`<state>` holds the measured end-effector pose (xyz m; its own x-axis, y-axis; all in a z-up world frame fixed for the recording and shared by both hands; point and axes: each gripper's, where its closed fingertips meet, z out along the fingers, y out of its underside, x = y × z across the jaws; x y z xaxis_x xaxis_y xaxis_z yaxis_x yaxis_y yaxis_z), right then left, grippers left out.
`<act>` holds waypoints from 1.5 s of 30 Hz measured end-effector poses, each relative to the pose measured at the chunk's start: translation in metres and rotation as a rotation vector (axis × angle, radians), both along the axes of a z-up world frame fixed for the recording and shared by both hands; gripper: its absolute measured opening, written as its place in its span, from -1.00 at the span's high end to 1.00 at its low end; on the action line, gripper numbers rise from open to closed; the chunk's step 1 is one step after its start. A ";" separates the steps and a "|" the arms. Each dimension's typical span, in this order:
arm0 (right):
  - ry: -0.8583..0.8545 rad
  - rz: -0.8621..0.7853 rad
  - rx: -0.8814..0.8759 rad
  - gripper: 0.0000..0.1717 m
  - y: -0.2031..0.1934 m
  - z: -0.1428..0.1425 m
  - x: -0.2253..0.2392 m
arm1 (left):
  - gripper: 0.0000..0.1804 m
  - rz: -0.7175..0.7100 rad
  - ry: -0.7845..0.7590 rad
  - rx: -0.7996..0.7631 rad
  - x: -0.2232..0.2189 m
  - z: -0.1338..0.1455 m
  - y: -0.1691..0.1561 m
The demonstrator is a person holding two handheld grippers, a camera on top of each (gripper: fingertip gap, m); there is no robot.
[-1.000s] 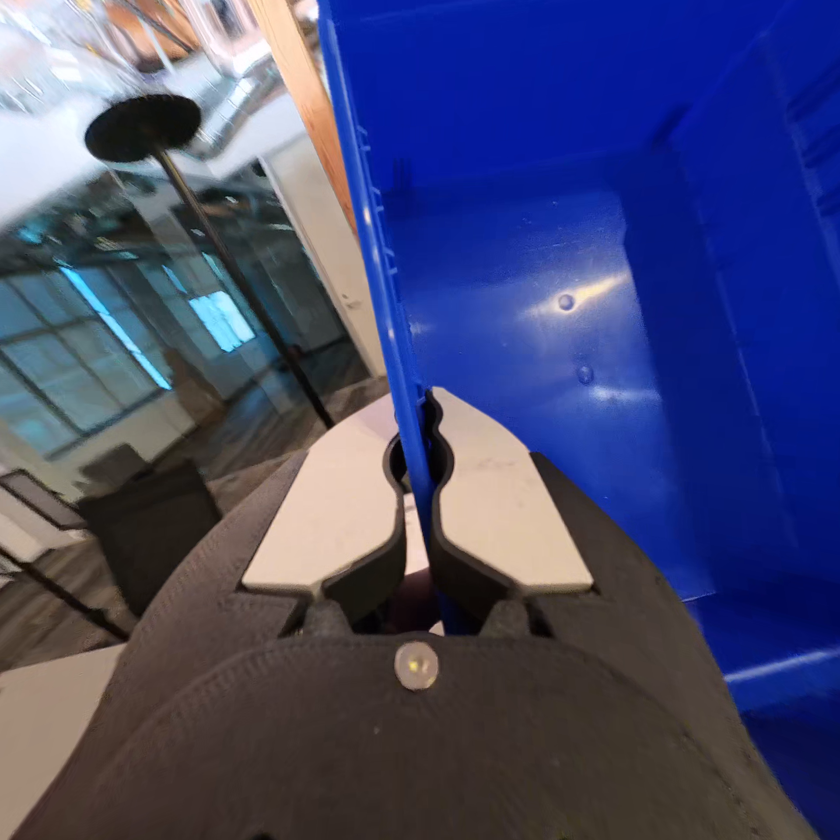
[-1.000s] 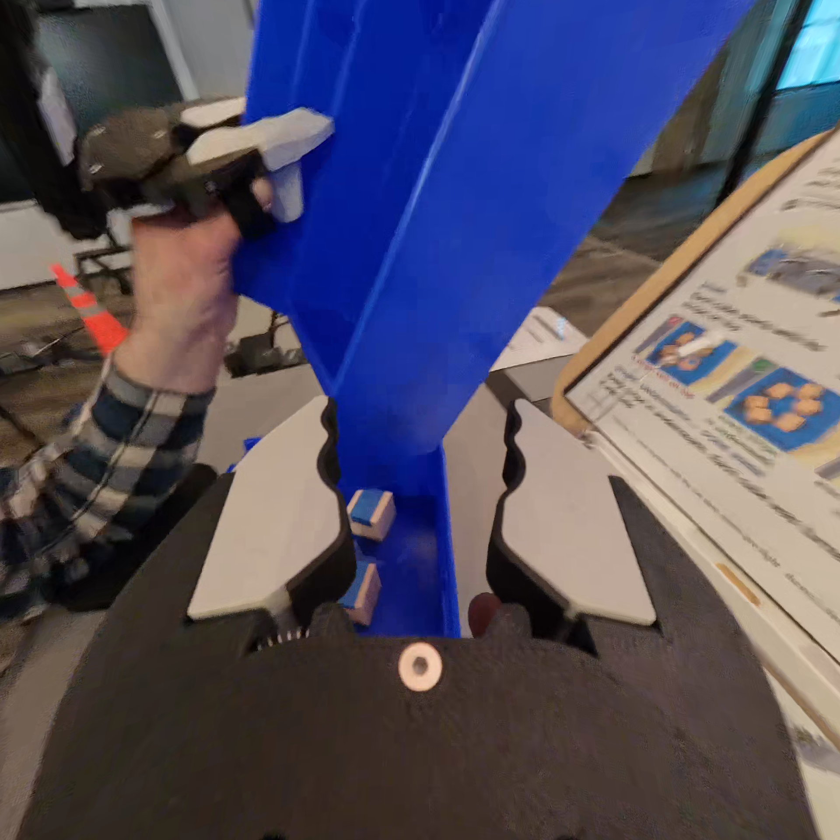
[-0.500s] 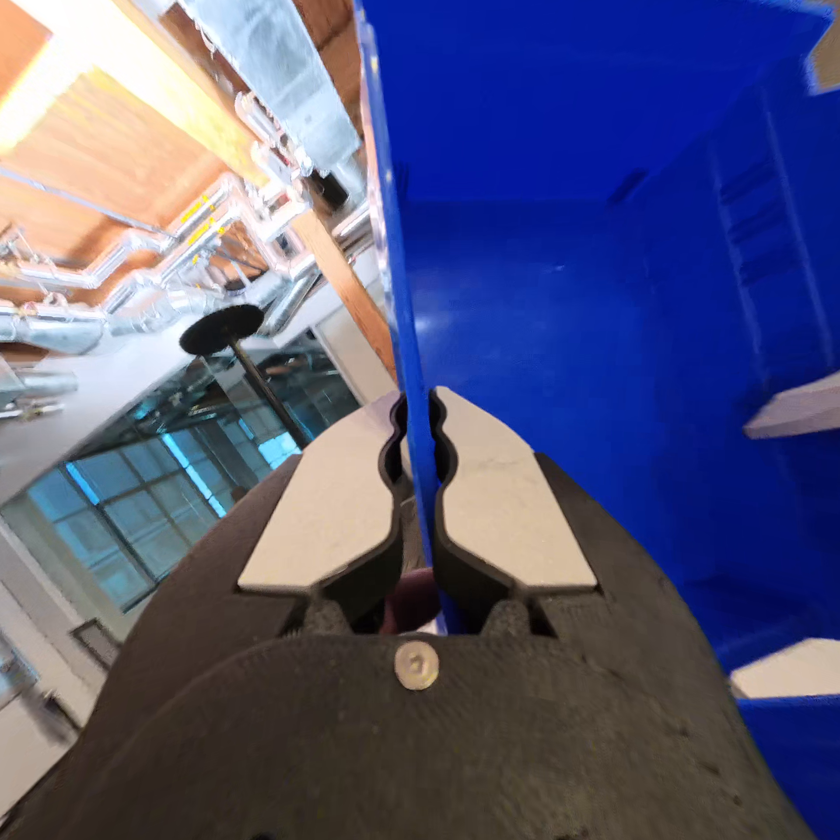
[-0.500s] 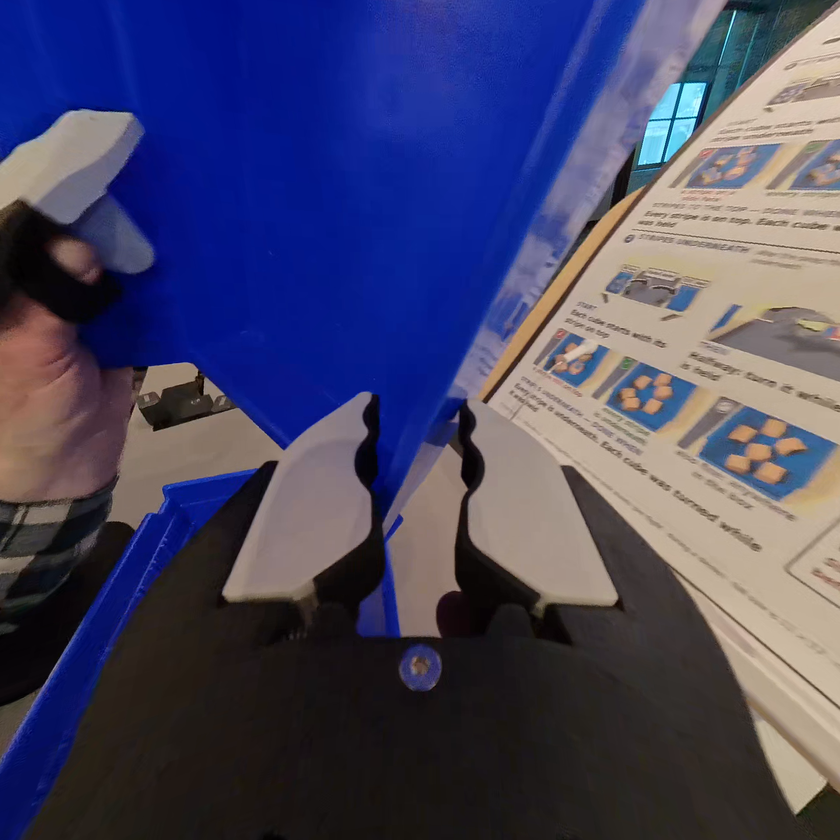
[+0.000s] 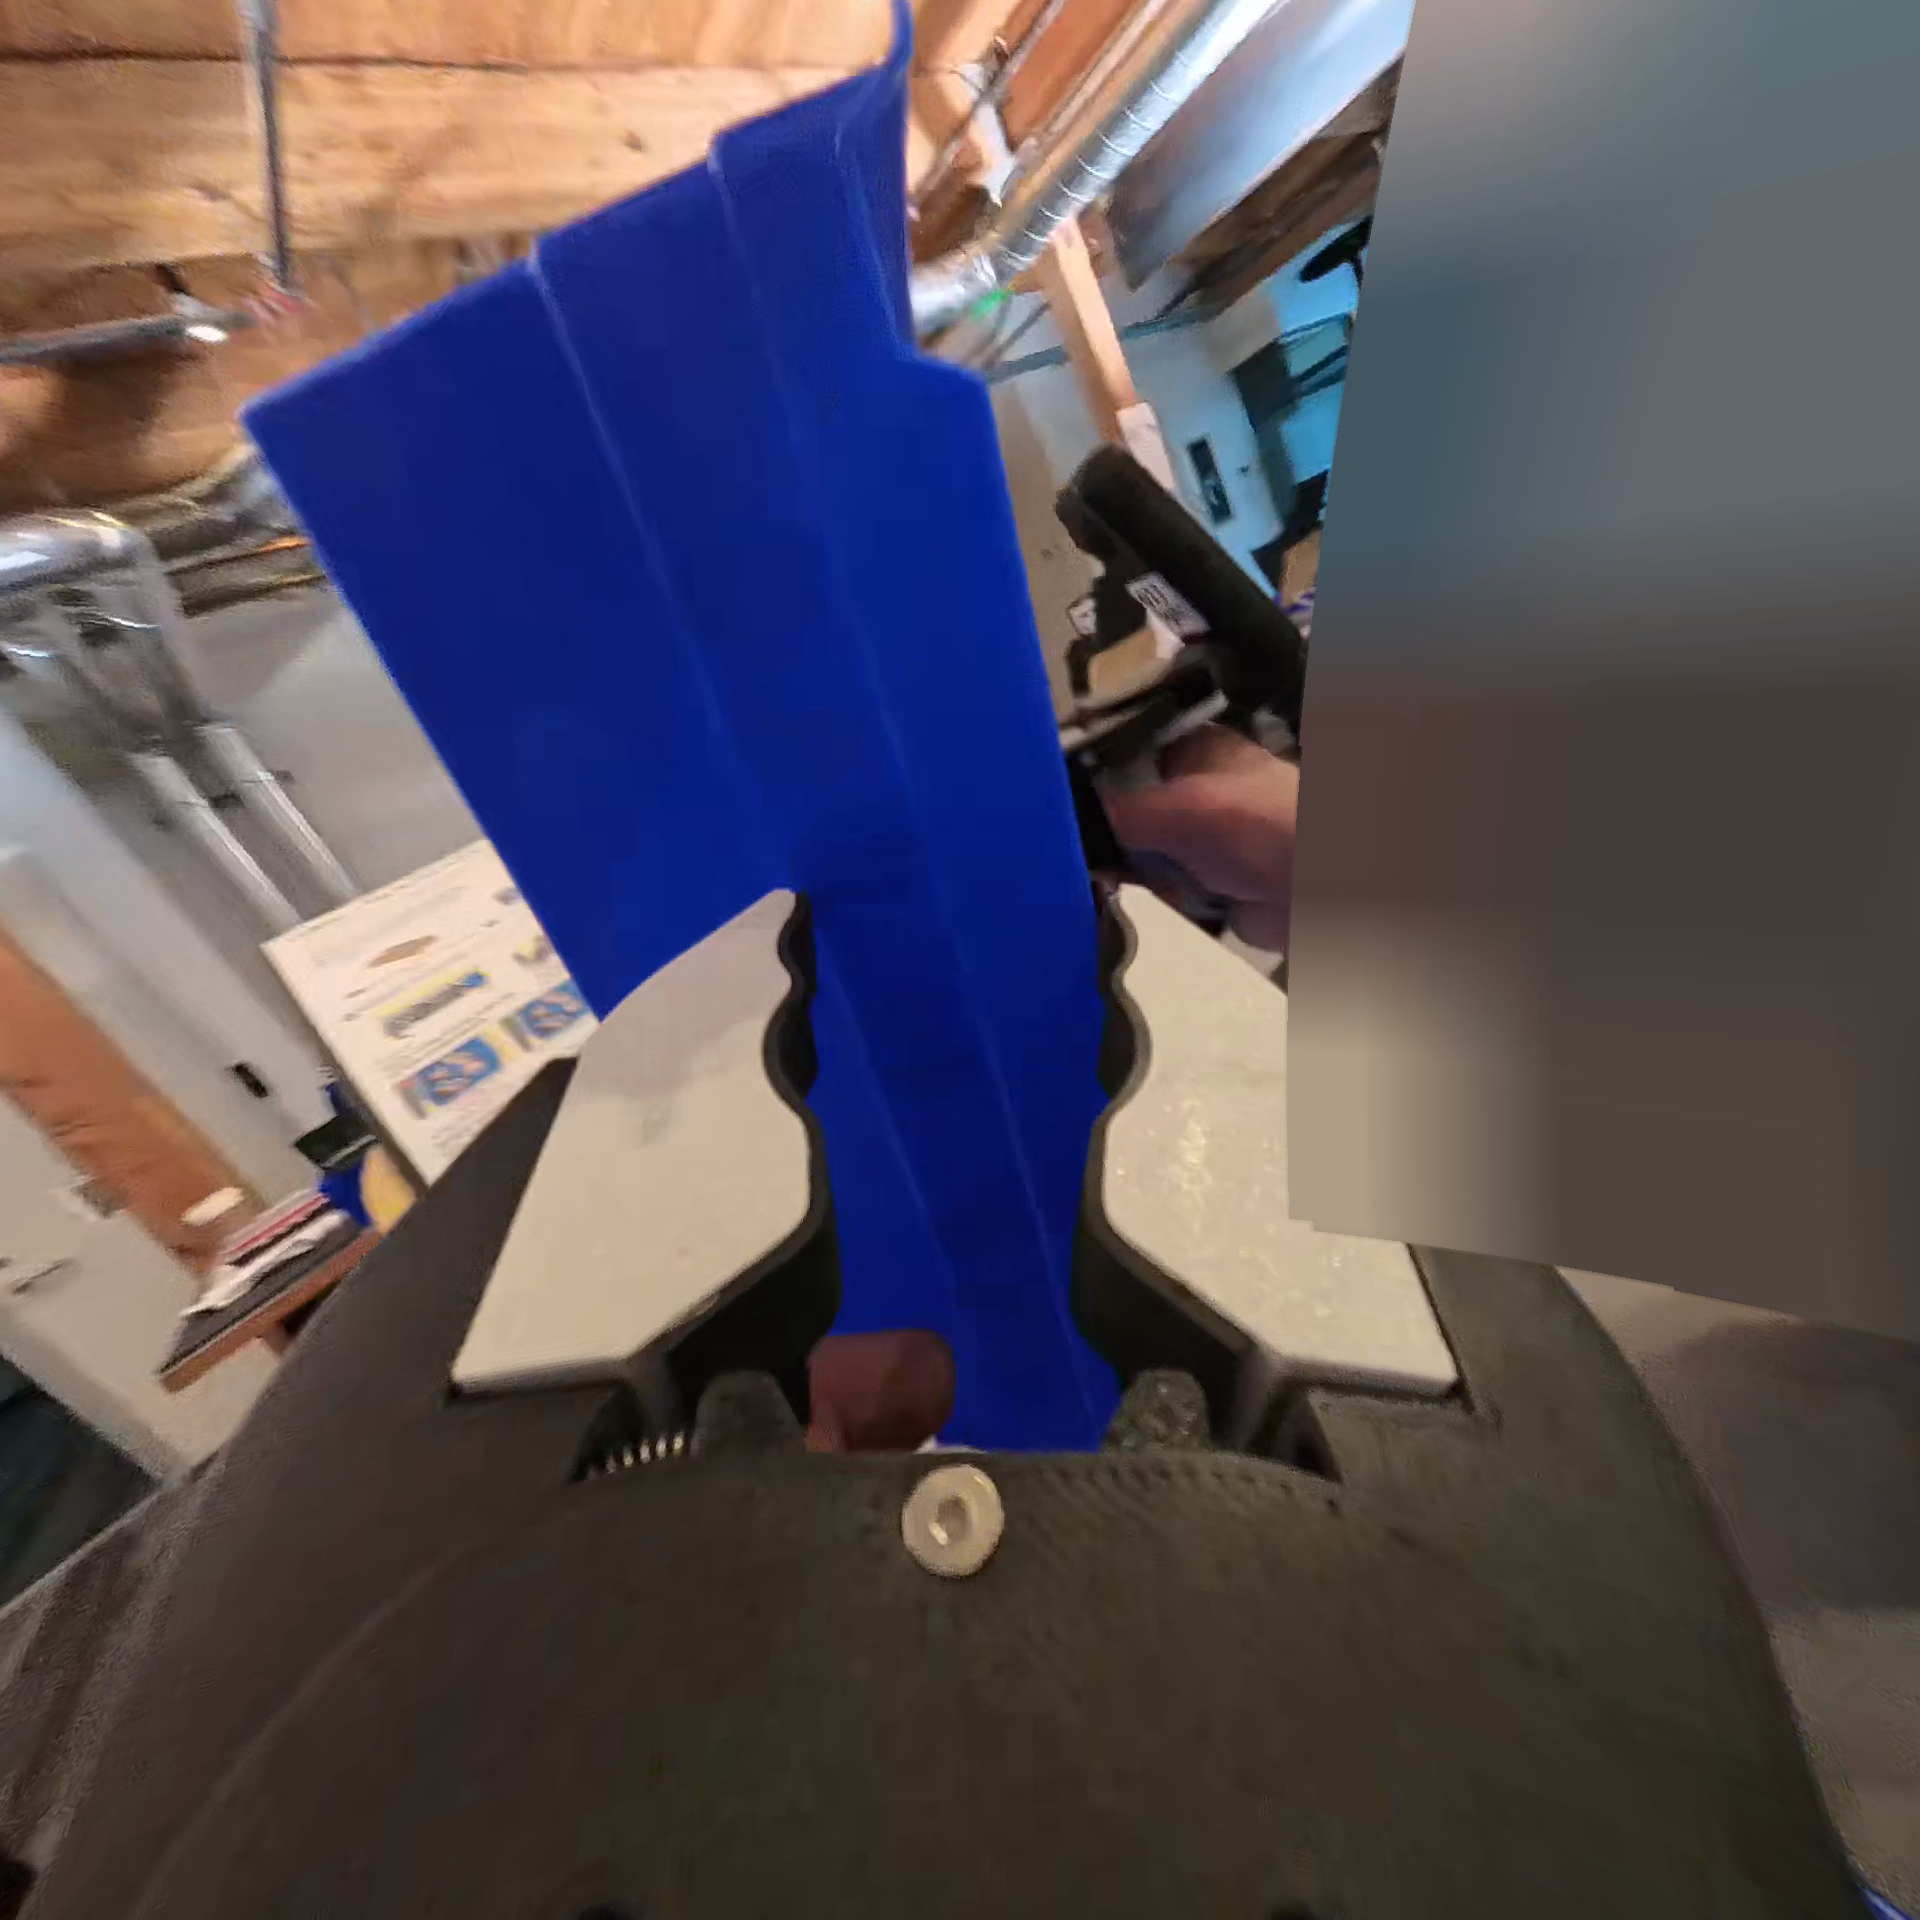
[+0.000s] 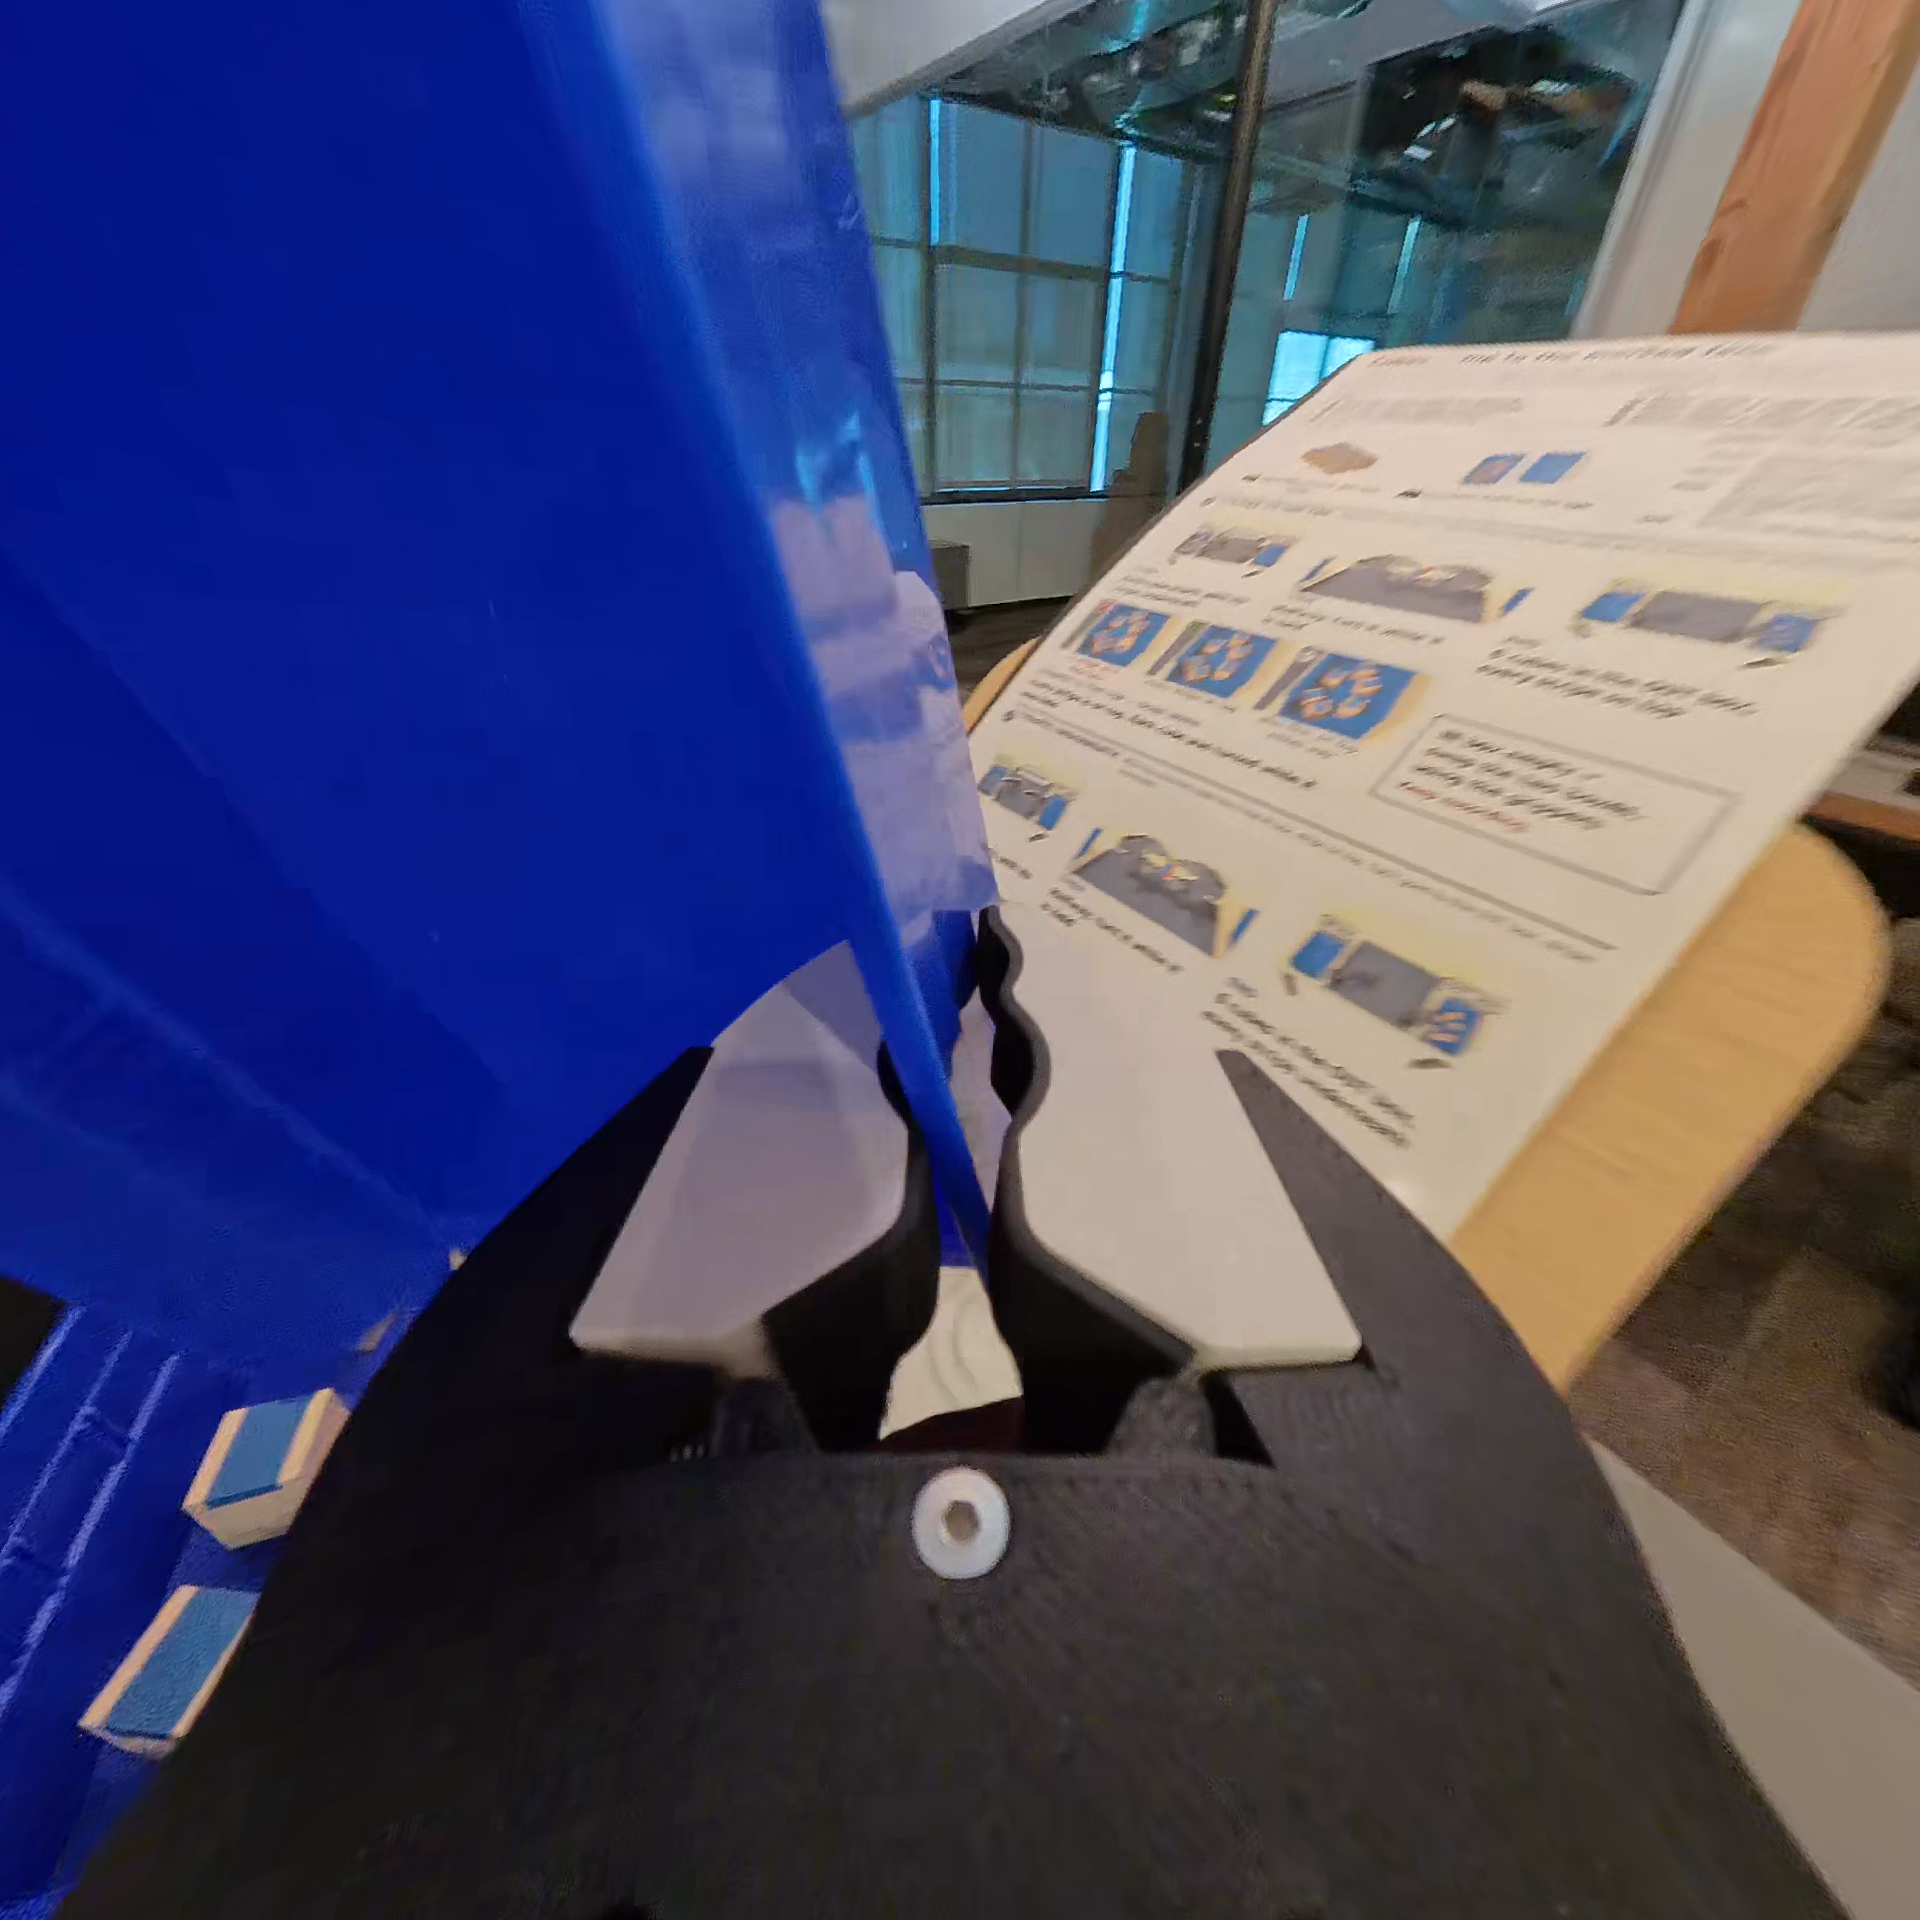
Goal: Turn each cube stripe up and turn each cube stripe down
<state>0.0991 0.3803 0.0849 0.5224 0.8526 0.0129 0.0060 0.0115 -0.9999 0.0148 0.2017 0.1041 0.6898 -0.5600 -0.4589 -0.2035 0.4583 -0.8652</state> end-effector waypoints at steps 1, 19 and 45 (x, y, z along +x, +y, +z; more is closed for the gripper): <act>-0.002 -0.021 0.014 0.93 0.000 0.005 0.010 | 0.38 -0.018 0.013 -0.024 0.005 -0.004 0.000; -0.251 -0.361 -0.020 0.92 0.002 0.012 0.170 | 0.47 -0.049 0.143 -0.075 -0.015 -0.003 0.000; -0.638 -0.657 -0.873 0.94 0.053 -0.215 0.352 | 0.41 0.008 0.430 -0.497 -0.075 -0.078 0.045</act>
